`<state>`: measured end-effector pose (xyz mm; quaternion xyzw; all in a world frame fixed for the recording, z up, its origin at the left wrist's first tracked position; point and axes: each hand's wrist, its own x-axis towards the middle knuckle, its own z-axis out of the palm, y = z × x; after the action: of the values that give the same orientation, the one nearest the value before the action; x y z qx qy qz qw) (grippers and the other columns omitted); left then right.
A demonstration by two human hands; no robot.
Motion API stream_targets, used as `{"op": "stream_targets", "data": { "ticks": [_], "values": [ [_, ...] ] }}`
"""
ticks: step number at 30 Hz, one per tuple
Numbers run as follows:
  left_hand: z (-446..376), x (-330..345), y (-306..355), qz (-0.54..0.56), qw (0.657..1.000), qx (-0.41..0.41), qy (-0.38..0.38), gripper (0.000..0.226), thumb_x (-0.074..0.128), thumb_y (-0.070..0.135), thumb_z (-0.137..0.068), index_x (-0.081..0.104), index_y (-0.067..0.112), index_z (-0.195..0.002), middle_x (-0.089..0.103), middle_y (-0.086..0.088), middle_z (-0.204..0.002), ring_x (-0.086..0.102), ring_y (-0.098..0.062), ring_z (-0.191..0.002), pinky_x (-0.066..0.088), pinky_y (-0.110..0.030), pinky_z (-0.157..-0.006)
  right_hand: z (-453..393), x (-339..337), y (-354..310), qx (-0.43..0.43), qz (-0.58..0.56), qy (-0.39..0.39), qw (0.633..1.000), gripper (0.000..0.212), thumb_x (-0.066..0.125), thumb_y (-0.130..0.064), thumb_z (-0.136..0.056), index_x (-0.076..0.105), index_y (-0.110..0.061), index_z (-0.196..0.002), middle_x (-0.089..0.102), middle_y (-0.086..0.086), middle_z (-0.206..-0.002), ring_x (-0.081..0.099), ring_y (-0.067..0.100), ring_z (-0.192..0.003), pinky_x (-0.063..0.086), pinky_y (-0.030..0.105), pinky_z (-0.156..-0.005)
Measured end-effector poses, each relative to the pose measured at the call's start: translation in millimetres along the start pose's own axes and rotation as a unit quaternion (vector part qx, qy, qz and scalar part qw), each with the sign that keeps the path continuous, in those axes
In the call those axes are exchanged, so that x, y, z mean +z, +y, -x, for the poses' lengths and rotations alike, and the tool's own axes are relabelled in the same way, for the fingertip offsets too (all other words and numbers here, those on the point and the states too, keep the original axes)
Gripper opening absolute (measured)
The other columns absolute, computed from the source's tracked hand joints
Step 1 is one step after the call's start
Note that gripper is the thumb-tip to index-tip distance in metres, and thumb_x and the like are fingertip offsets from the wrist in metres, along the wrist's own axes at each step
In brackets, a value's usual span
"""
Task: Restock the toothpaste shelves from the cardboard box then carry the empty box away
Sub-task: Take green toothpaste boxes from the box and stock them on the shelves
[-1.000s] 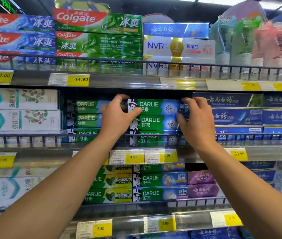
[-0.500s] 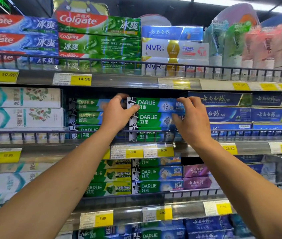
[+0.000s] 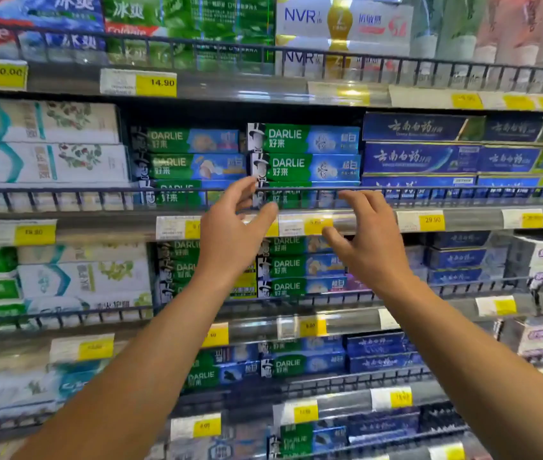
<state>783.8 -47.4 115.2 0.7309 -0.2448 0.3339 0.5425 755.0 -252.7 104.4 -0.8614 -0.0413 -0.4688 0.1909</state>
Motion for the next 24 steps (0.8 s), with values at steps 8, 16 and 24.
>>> {"op": "stream_targets", "data": {
  "ticks": [8, 16, 24],
  "values": [
    [126.2, 55.5, -25.7, 0.04, 0.977, -0.156, -0.142, 0.052, 0.066, 0.032, -0.091, 0.049, 0.026, -0.139, 0.055, 0.006, -0.137, 0.057, -0.009, -0.114, 0.047, -0.031, -0.099, 139.9, 5.6, 49.6, 0.084, -0.001, -0.127, 0.988, 0.058, 0.068, -0.034, -0.087, 0.045, -0.017, -0.138, 0.045, 0.006, -0.133, 0.045, 0.028, -0.121, 0.041, 0.038, -0.098],
    [267.0, 146.1, -5.4, 0.03, 0.932, -0.278, -0.229, 0.05, 0.066, 0.029, -0.092, 0.049, 0.022, -0.139, 0.055, 0.002, -0.136, 0.056, -0.013, -0.117, 0.046, -0.031, -0.1, 285.7, -47.7, 146.3, 0.161, -0.003, -0.238, 0.958, 0.06, 0.069, -0.035, -0.086, 0.046, -0.013, -0.137, 0.047, 0.009, -0.129, 0.048, 0.031, -0.117, 0.043, 0.041, -0.095],
    [416.0, 244.8, 37.0, -0.004, 0.873, -0.409, -0.265, 0.05, 0.067, 0.03, -0.09, 0.051, 0.023, -0.137, 0.058, 0.0, -0.133, 0.06, -0.014, -0.111, 0.05, -0.038, -0.098, 418.9, -134.2, 262.0, 0.211, -0.002, -0.353, 0.912, 0.055, 0.069, -0.035, -0.083, 0.052, -0.014, -0.131, 0.051, 0.008, -0.124, 0.048, 0.029, -0.116, 0.042, 0.038, -0.095]
  ]
}}
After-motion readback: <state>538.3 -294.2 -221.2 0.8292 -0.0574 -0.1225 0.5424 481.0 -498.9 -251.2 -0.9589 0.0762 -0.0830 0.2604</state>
